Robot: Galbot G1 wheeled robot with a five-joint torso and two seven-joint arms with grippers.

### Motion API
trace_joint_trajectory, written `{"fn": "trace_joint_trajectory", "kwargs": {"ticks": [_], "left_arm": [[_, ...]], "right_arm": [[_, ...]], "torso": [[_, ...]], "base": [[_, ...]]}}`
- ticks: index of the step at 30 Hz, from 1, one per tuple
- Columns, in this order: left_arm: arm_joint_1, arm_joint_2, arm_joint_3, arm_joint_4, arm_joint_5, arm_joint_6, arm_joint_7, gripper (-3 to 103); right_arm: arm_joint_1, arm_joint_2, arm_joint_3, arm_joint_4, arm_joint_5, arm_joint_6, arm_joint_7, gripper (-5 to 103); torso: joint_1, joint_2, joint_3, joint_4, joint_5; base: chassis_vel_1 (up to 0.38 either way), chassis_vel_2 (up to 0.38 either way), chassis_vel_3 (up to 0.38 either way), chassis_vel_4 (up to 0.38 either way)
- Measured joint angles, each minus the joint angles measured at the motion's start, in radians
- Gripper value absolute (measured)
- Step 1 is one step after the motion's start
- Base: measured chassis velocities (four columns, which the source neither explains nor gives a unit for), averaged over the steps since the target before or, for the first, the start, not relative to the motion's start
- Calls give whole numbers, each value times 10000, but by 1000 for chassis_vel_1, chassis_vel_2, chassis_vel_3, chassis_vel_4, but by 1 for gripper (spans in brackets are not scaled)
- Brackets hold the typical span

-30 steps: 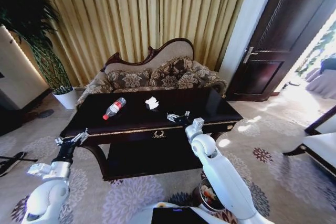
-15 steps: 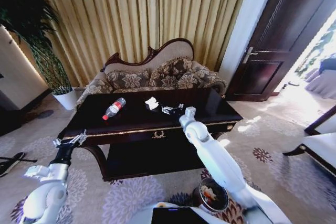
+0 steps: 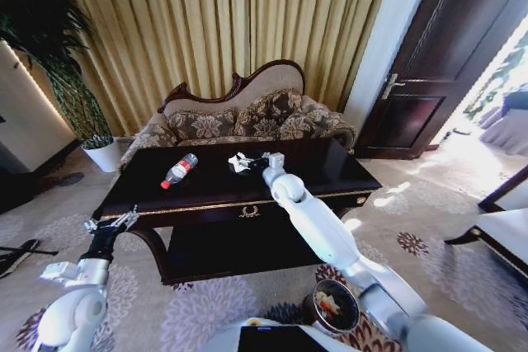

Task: Move to the front of the table and place the trash on the table into the trash bin.

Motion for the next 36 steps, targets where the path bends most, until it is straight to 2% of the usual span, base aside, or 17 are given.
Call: {"fn": "trace_joint_trajectory", "kwargs": {"ticks": [11, 29, 36], "left_arm": [[29, -63, -28, -54, 12, 0, 2, 100], [186, -244, -155, -230, 13, -68, 35, 100], [128, -261, -100, -243, 12, -71, 38, 100]], "right_arm": [[381, 598, -503, -775, -24, -534, 334, 100], [1287, 638, -492, -2351, -60, -960, 519, 100], [1519, 1260, -294, -3135, -73, -1031, 531, 100]], "torso": [[0, 0, 0, -1, 0], [0, 0, 0, -2, 1], [0, 0, 0, 2, 1]], "base": [[0, 0, 0, 0], [0, 0, 0, 0], [0, 0, 0, 0]]}}
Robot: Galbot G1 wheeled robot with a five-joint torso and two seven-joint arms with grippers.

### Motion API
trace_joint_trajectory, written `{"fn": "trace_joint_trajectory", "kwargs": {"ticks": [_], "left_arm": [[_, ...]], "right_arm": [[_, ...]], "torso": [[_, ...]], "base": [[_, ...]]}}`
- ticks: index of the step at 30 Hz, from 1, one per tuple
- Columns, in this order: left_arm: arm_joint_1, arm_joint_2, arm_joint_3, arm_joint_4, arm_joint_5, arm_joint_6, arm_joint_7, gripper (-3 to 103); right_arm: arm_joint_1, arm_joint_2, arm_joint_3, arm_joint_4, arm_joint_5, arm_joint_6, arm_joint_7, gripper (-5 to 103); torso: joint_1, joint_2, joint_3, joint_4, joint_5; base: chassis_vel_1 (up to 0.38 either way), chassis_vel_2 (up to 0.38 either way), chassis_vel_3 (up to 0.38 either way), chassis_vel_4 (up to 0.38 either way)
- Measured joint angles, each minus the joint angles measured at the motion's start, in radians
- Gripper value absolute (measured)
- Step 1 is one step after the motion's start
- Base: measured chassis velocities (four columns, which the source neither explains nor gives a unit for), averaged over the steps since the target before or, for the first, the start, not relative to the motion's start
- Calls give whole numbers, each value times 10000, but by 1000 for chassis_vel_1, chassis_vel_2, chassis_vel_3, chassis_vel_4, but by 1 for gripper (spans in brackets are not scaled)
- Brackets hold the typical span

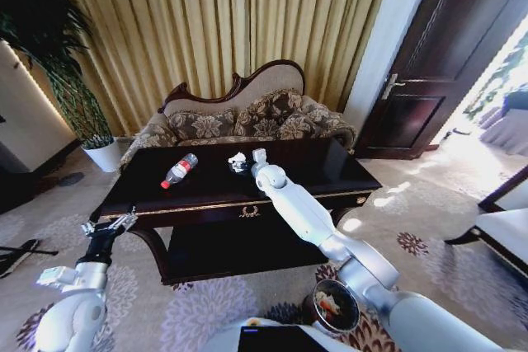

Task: Move to the front of the table and place the trash on the table into the trash bin.

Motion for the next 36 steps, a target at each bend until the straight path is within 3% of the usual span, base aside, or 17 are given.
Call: {"fn": "trace_joint_trajectory", "kwargs": {"ticks": [8, 27, 30, 36], "left_arm": [[35, 66, -112, 10, -109, -2, 4, 100], [9, 72, -169, 334, -230, -190, 160, 100], [60, 52, -166, 356, -230, -257, 190, 100], [154, 50, -237, 362, -237, -331, 249, 100]], "right_arm": [[188, 173, 190, -559, -232, 56, -179, 100], [-34, -306, 277, -967, -402, 404, -286, 102], [-118, -375, 272, -748, -371, 425, -257, 88], [-181, -550, 237, -369, -264, 412, -190, 72]], "torso": [[0, 1, 0, -5, 1], [-2, 1, -2, -3, 1], [-2, 0, -1, -3, 1], [-2, 1, 0, -4, 1]], "base": [[0, 0, 0, 0], [0, 0, 0, 0], [0, 0, 0, 0], [0, 0, 0, 0]]}}
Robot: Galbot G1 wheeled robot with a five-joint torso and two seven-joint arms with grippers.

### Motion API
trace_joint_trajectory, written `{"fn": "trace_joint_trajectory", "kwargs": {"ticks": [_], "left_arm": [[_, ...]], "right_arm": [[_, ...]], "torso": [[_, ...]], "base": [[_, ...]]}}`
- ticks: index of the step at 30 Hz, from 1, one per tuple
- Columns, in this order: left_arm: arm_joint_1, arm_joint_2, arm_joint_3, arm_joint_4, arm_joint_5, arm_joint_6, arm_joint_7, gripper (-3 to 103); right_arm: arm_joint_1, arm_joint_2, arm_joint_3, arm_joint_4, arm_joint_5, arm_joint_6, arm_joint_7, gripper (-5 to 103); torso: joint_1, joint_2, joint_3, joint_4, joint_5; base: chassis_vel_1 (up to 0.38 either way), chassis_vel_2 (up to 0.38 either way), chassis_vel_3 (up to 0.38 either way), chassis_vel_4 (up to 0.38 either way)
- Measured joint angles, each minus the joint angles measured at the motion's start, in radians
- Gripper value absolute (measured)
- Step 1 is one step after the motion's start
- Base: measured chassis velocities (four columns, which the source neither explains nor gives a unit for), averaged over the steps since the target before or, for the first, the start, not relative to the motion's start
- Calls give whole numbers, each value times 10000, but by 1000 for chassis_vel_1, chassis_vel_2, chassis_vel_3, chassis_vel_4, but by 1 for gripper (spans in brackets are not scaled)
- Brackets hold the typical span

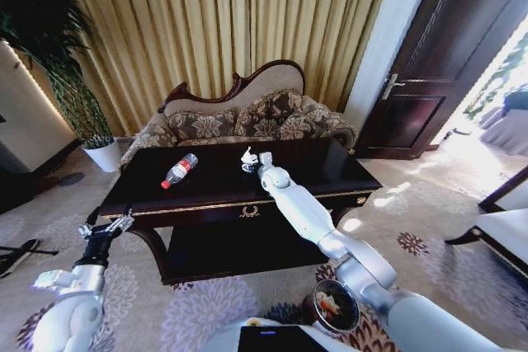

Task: Move to the front of the table and place the trash on the table into the trash bin.

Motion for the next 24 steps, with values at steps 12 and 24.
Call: {"fn": "trace_joint_trajectory", "kwargs": {"ticks": [12, 24], "left_arm": [[14, -4, 6, -4, -12, -47, 59, 100], [-23, 43, 47, -46, -13, -36, 49, 100]], "right_arm": [[-154, -377, -40, 780, 457, -99, 251, 23], [-388, -538, 145, 1140, 610, -104, 351, 0]], "torso": [[0, 0, 0, 0, 0], [1, 0, 0, 1, 0]], "base": [[0, 0, 0, 0], [0, 0, 0, 0]]}}
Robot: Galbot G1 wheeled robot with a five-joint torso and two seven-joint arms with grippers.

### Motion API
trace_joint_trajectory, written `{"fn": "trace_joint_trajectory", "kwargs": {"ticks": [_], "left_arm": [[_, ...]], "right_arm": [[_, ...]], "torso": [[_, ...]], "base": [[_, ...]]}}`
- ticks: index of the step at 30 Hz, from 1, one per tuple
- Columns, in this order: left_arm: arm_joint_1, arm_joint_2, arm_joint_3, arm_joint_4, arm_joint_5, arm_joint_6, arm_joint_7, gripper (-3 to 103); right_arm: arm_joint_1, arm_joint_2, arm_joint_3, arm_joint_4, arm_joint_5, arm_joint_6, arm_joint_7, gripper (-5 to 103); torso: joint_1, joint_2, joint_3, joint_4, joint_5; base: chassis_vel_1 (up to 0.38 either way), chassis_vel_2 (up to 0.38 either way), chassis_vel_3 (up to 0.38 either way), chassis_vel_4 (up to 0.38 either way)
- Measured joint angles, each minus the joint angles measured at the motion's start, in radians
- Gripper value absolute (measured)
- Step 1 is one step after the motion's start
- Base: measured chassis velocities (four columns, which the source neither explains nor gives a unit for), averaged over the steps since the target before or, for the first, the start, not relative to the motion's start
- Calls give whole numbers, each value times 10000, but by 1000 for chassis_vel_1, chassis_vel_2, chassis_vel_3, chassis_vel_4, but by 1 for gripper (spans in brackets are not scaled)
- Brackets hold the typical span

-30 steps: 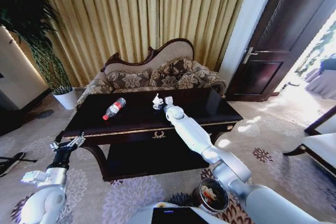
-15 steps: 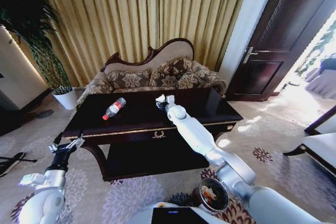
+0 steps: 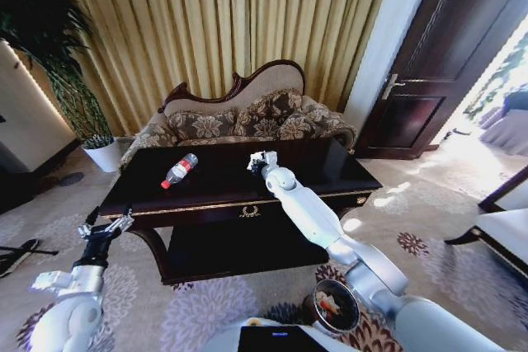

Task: Move to the front of the table and place the trash on the table into the trash bin.

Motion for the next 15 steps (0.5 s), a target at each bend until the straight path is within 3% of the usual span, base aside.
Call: {"fn": "trace_joint_trajectory", "kwargs": {"ticks": [15], "left_arm": [[-132, 15, 9, 113, -72, 29, -23, 100]], "right_arm": [[-316, -764, 1094, 2010, 736, 9, 436, 0]], "torso": [[0, 0, 0, -2, 0]], "base": [[0, 0, 0, 0]]}}
